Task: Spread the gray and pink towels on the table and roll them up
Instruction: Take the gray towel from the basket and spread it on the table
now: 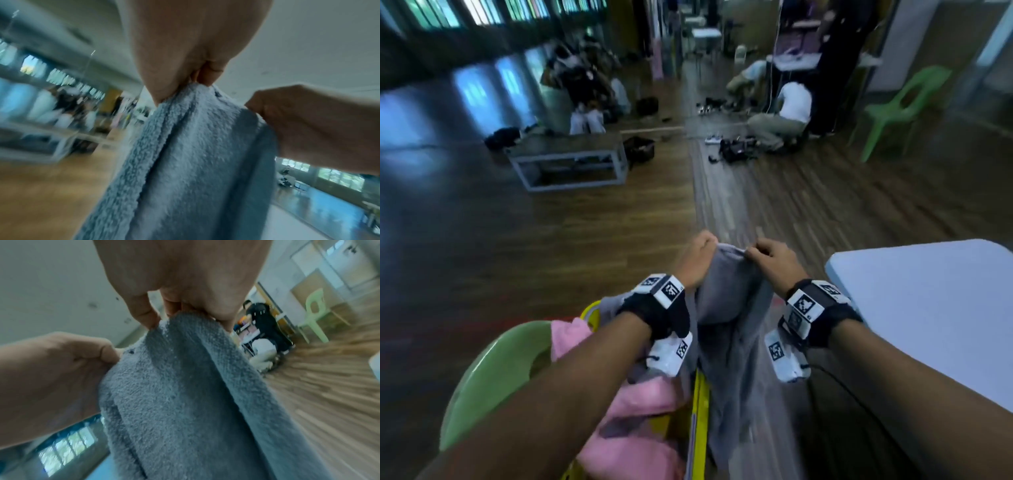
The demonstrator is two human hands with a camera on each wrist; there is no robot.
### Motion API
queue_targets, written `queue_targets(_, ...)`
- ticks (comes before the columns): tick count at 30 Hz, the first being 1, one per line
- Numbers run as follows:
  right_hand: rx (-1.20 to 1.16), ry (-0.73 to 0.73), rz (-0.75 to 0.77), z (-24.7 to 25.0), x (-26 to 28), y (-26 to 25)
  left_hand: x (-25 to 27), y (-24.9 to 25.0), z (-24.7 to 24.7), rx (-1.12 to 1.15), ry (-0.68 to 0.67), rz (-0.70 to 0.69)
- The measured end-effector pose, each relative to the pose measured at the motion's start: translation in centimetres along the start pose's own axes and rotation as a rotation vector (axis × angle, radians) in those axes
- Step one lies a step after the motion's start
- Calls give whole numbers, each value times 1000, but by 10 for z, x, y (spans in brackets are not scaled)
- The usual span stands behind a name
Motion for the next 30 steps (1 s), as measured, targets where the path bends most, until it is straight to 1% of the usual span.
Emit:
queue_targets(2, -53, 47, 85, 49, 1, -32, -14, 61, 25, -68, -9, -104)
queue_targets(4, -48, 104, 177, 99, 2, -63, -22, 120, 46, -99, -13, -207)
queue_targets(7, -77, 200, 287, 169, 2, -104, -26, 199, 65, -57, -52, -329)
queue_targets(9, -89, 289, 342, 212, 8, -123, -25, 246, 71, -45, -83, -443)
queue_targets(11, -81, 367, 393, 249, 16, -136, -24, 291, 74, -26, -46, -552)
queue_targets(13, -101, 415, 425, 282, 25, -146, -21, 331, 74, 12, -7, -620)
queue_targets(16, -144, 455, 449, 320, 43, -150, -21, 372, 61, 4, 22, -661)
queue_targets(18, -171, 430, 438, 328, 60, -141, -16, 387, 52, -16, 75, -668)
queue_targets(20, -207, 416, 421, 326, 74, -119, -12, 392, 49, 16, 171, -673)
queue_targets(22, -240, 427, 424, 322, 88, -93, -11, 384, 47, 103, 277, -665)
queue_targets(23, -260, 440, 434, 322, 92, -84, -10, 378, 41, 136, 267, -651)
queue_targets(24, -284, 454, 437, 324, 94, -80, -8, 371, 28, 164, 176, -634)
queue_targets(26, -321, 483, 449, 332, 97, -87, 1, 357, -10, 255, -164, -574)
queue_targets(27, -329, 486, 462, 337, 98, -94, 6, 351, -29, 338, -320, -539)
queue_targets(28, -324, 473, 467, 340, 98, -101, 9, 347, -42, 423, -408, -507)
queue_targets(29, -319, 447, 466, 341, 97, -102, 12, 345, -49, 489, -425, -502)
queue_targets(30, -314, 417, 452, 341, 97, -98, 11, 346, -46, 527, -382, -517)
Point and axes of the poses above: each hand's wrist, its own x-axis away from the middle knuckle, its own z-axis out of the back of the hand, y = z × x, the point moved 2 cm from there along -x, towards the middle knuckle, and after that the axes turned 1 degree about x, right-handed, at the moved point
